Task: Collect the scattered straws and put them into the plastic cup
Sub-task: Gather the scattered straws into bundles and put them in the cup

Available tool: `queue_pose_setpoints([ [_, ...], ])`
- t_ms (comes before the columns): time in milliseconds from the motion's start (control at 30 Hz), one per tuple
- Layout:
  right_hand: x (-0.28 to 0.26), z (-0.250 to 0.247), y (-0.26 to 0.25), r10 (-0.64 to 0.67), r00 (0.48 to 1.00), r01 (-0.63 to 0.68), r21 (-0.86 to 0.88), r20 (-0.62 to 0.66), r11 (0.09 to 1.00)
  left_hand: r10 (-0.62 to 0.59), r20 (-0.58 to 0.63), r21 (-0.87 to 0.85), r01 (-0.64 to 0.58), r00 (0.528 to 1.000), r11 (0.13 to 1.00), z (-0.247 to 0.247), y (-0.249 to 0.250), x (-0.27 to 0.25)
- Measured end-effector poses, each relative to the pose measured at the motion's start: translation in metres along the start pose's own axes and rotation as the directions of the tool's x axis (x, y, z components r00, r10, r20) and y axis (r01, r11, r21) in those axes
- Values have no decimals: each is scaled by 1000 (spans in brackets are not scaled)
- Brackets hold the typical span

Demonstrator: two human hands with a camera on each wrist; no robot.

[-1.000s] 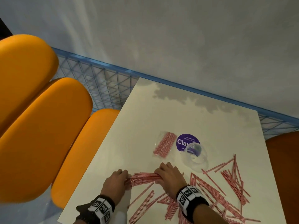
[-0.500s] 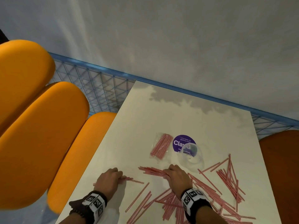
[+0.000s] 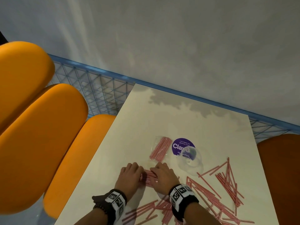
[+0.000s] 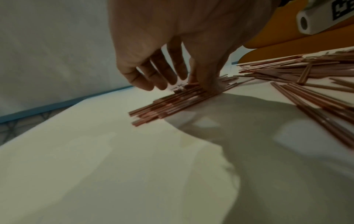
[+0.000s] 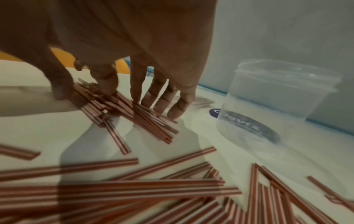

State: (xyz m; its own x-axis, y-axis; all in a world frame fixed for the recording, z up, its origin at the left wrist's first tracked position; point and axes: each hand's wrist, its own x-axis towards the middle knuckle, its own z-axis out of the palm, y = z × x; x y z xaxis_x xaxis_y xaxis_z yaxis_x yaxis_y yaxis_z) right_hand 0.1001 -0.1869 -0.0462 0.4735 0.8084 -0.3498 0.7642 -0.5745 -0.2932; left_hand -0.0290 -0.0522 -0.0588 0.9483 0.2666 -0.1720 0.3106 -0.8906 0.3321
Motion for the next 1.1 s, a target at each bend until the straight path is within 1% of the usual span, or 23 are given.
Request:
queue_pose_setpoints([
  [67,-1,2,-1,19,999,-20,23,44,1000,-44,40,15,43,998,999,0,-11,0],
  [100,0,5,-4,17,999,-18,32,50,999,-46,78,26,44,996,999,0,-15,2],
  [167,4,12,-11,8,1000,-10,40,30,999,-17,106,71,10,994,997,4,-20,7],
  [233,8,17,-18,4,1000,-5,70,13,998,0,158,71,-12,987,997,1,-15,13],
  [333,8,19,-24,-17,999,14,86,36,996,35,140,87,-47,990,995,-4,-5,16],
  [400,5,21,-29,-19,999,18,34,51,999,40,167,131,-63,985,989,1,-3,14],
  [567,-1,24,-44,-10,995,27,-167,101,986,19,249,200,-70,968,977,10,-1,8],
  [633,-2,24,-47,-2,993,28,-221,118,975,28,235,250,-88,972,964,8,1,6],
  [700,-3,25,-49,11,991,26,-267,136,963,12,322,309,-117,947,944,7,5,4],
  [733,-2,26,-50,6,989,37,-290,146,956,9,337,327,-126,942,937,10,5,5],
  [800,-3,25,-51,-16,985,73,-323,174,944,5,299,327,-107,954,939,15,3,7],
  [867,-4,19,-49,-28,981,87,-311,192,946,57,310,329,-163,949,930,7,7,8],
  [967,-6,5,-43,-62,975,127,-308,213,943,87,294,325,-185,952,928,-6,16,11],
  [1033,-7,-7,-36,-65,978,125,-301,200,945,119,279,288,-201,953,936,-11,21,19],
  [1100,-10,-20,-26,-57,982,106,-273,181,956,128,284,213,-192,950,958,-20,29,27],
])
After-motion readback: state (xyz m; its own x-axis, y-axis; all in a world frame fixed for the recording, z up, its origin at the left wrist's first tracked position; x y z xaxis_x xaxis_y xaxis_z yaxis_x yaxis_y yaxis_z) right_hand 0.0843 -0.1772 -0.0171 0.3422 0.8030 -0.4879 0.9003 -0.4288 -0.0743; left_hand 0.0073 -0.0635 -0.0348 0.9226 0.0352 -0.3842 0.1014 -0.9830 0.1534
